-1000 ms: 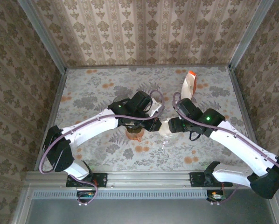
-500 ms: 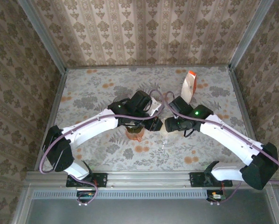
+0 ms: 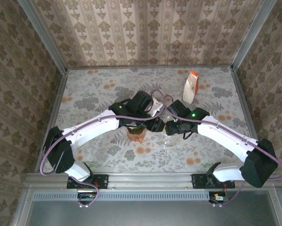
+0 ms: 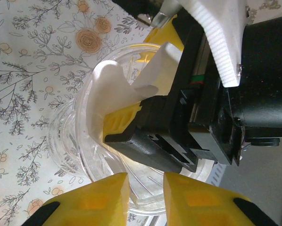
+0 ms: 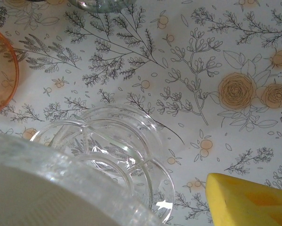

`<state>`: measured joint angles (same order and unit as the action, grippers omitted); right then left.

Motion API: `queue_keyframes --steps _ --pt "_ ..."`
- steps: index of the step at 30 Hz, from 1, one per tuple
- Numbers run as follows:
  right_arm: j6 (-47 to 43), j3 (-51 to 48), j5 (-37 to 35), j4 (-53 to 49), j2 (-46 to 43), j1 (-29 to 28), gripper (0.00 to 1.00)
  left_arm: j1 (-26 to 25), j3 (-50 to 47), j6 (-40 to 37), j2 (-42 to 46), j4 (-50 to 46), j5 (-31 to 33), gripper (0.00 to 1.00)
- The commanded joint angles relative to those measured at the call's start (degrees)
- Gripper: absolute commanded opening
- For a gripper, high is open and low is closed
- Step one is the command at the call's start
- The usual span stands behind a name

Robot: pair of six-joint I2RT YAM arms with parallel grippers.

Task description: Place the coffee filter in the dripper

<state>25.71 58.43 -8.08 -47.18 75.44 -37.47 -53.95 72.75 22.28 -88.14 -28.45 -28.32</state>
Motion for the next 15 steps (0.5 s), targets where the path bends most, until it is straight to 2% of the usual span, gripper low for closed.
queue_keyframes --steps 1,5,11,15 --pt "0.65 -2.36 0.39 0.24 1.64 0.30 0.70 0.19 -1.18 0.56 -0.28 -0.35 -0.19 0.28" --pt "1.12 -3.04 0.18 0.12 1.68 0.30 0.70 0.23 -1.12 0.74 0.22 -0.81 1.29 0.29" --pt "2.10 -4.29 0.51 1.06 1.10 0.30 0.70 0.24 -1.20 1.01 2.90 0.00 3.17 0.47" --pt "2.32 -4.22 0.61 1.48 0.69 0.30 0.70 0.29 -1.46 1.53 4.17 0.23 5.05 0.48"
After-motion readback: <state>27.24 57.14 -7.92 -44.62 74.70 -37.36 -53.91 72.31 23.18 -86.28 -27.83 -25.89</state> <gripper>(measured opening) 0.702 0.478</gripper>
